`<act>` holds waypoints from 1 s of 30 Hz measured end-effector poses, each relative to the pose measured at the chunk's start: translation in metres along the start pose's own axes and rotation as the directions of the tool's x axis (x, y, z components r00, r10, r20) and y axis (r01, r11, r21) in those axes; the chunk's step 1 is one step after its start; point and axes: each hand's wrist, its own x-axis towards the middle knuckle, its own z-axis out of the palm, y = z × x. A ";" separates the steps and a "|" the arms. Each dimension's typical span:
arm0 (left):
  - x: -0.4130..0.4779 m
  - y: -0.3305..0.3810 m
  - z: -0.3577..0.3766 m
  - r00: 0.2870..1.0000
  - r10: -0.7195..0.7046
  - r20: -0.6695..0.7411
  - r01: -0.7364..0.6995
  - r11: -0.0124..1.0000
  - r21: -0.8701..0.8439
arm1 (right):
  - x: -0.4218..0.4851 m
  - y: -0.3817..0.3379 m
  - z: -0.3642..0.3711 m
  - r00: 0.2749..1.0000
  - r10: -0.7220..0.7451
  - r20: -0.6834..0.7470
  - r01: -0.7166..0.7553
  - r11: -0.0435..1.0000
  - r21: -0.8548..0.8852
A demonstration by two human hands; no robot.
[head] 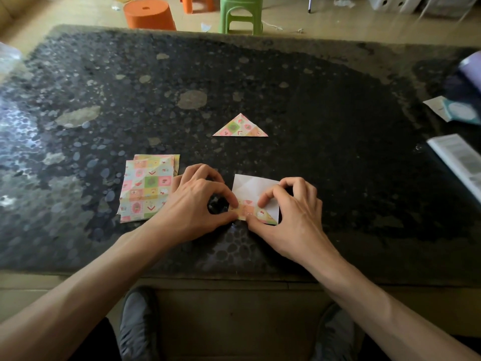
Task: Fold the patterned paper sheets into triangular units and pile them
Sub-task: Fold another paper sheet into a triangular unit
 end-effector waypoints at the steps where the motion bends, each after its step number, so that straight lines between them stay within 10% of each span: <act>1: 0.001 0.000 0.000 1.000 -0.002 0.005 0.002 1.000 0.003 | 0.000 0.000 0.000 1.000 0.001 0.006 -0.001 1.000 0.002; 30: 0.004 0.007 -0.002 0.999 -0.043 0.021 0.043 0.999 0.026 | 0.008 0.014 -0.046 0.960 -0.009 0.281 -0.024 0.993 0.114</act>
